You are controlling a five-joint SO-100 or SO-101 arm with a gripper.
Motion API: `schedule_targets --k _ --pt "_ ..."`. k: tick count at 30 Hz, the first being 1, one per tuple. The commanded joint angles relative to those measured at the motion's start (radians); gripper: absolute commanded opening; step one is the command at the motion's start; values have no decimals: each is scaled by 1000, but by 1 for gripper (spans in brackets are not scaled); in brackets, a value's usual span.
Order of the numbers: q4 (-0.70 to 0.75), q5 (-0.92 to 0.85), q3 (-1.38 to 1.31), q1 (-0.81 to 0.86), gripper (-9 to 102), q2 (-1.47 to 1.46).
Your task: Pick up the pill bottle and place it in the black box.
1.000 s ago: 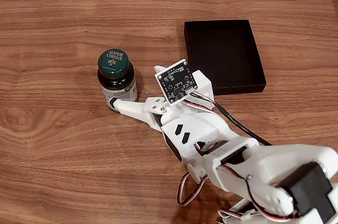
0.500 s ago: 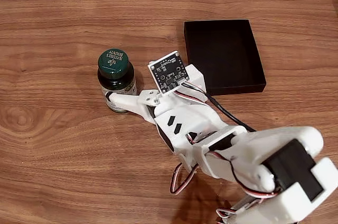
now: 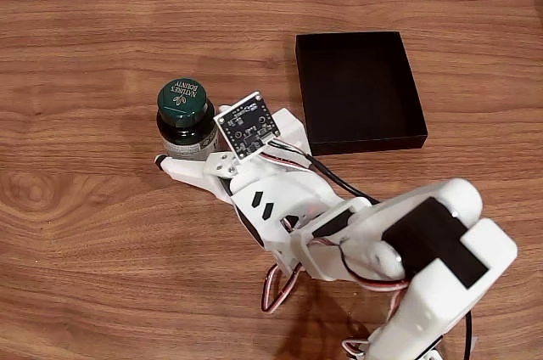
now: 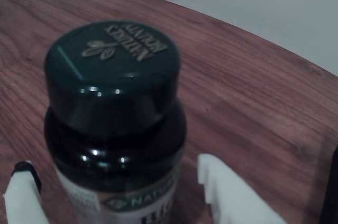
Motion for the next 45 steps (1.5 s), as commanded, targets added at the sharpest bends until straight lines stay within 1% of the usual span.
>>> schedule_targets --k 1,7,17,23,29,38,45 --pt "-37 9 -80 -17 35 -6" --pt "-54 25 -118 -25 34 -44" --pt "-137 32 -181 -26 32 -132" --pt "-179 21 -195 -28 24 -156" --pt "-207 17 -153 -35 18 -129" --pt "-215 20 -95 -32 17 -49" --pt "-222 9 -64 2 17 44"
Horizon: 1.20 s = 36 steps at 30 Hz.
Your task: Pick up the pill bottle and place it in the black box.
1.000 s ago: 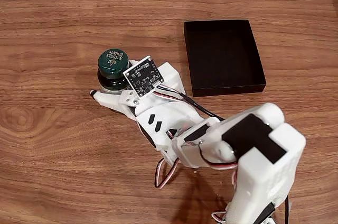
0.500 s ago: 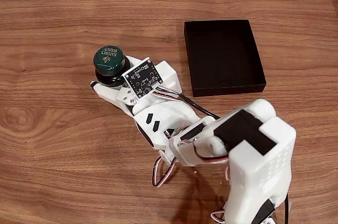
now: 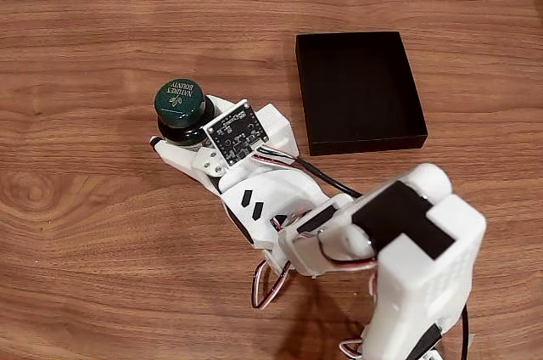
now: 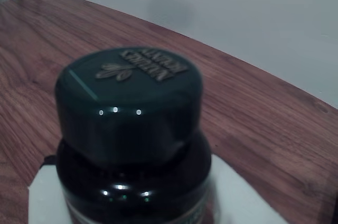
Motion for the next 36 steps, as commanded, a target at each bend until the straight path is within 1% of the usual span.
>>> schedule_targets --k 1,7,17,22,26,36 --pt "-49 -23 -8 34 17 160" --pt "-95 -40 8 97 16 206" --pt "-172 -57 15 264 16 193" --pt "-288 -83 18 344 15 166" --pt "-342 -98 18 405 14 140" --pt "-399 -91 -129 512 14 -18"
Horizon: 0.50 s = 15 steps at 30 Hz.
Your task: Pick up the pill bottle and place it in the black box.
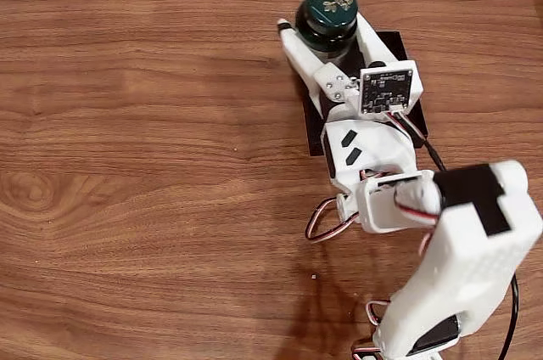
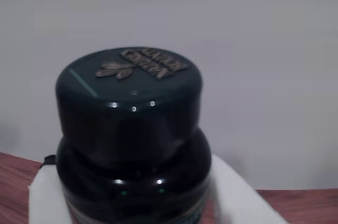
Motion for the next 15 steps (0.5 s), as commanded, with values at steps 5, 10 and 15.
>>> schedule_targets --k 5,10,15 --pt "-107 14 -179 64 14 -123" --pt "-114 11 -236 95 14 -196" --pt "-89 17 -262 115 16 -241"
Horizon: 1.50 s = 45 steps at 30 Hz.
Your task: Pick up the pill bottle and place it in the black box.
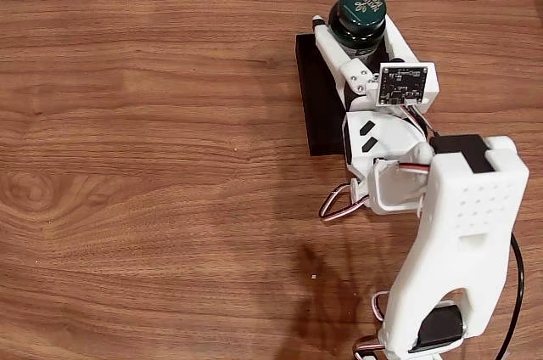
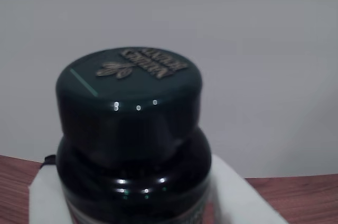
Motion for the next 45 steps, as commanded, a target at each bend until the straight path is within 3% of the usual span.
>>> schedule_targets --k 1,38,45 --pt "-26 20 -80 18 16 2" --pt "357 98 -241 35 20 -127" --pt "419 94 -210 21 30 -87"
